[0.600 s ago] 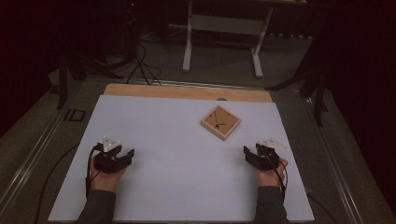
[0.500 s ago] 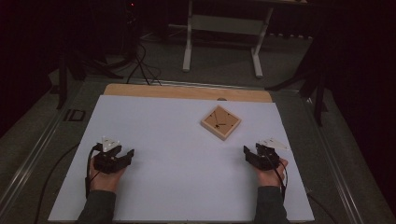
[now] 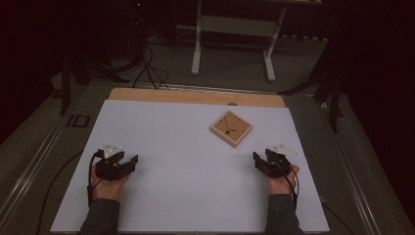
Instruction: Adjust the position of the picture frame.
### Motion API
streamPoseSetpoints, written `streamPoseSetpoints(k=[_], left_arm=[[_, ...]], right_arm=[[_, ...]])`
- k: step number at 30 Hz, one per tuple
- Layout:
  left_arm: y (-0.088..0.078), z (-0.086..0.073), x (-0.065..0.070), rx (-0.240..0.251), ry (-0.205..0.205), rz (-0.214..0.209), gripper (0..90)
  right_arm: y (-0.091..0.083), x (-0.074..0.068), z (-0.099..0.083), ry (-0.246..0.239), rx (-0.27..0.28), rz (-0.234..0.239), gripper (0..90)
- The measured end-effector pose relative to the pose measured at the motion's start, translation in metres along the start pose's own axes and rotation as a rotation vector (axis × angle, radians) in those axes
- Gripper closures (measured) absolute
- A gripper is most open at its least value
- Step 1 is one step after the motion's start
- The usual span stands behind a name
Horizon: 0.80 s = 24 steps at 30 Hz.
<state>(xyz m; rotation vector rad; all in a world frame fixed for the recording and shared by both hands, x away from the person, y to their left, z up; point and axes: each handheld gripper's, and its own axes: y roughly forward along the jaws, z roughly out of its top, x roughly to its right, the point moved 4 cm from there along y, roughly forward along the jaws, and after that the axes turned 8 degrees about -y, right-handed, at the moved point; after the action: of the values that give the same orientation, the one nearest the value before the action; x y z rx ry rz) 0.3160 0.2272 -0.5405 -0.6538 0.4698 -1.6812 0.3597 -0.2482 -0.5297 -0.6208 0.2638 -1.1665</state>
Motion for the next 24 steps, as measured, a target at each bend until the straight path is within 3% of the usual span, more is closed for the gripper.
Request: streamPoseSetpoints(k=[14,21,24], left_arm=[[0.002,0.001,-0.001,0.002,-0.005,-0.001,43.8],[0.003,0.000,-0.002,-0.003,-0.005,0.002,43.6],[0.003,0.000,-0.002,-0.001,-0.007,0.000,43.6]], right_arm=[[0.000,-0.012,0.013,-0.056,0.029,0.013,59.4],[-0.004,-0.017,0.028,-0.094,0.057,0.027,60.6],[-0.002,-0.016,0.034,-0.086,0.061,0.036,60.6]])
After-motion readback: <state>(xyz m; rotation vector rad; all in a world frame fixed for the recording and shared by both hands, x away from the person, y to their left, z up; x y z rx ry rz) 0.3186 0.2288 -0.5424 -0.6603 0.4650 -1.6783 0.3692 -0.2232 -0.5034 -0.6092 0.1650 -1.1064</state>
